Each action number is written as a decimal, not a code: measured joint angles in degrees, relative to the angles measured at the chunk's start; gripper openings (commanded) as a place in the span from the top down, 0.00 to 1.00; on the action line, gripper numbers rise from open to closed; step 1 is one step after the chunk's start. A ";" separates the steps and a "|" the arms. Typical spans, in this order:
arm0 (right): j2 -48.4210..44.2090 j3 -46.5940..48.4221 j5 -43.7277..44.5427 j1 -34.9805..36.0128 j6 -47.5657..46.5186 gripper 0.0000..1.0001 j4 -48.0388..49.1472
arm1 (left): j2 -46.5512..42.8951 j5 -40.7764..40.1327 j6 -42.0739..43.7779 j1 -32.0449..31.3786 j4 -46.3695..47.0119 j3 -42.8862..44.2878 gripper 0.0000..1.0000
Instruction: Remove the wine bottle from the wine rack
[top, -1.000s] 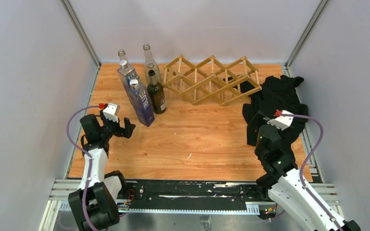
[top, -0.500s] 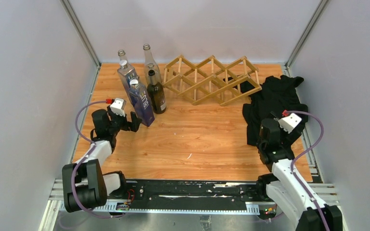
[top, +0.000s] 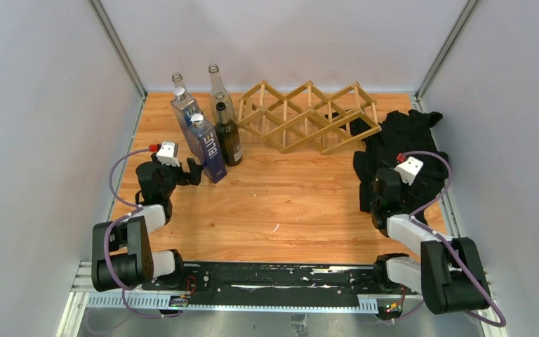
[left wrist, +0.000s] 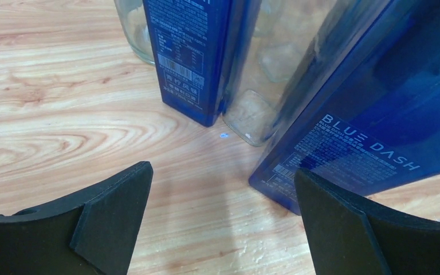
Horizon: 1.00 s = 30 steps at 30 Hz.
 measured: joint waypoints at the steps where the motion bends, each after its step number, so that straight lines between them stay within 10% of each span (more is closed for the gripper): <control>1: 1.01 0.00 -0.52 0.00 -0.57 0.00 1.03 | 0.22 -0.42 -0.26 -0.02 0.50 0.00 0.00; 20: 6.51 -7.26 -13.53 -0.20 -10.34 0.00 23.47 | 6.40 -8.72 0.92 -7.61 29.31 -12.90 0.00; 30: 17.94 -5.35 -21.49 0.55 -17.14 0.00 29.49 | 6.40 -15.54 2.12 -8.72 25.38 -7.56 0.00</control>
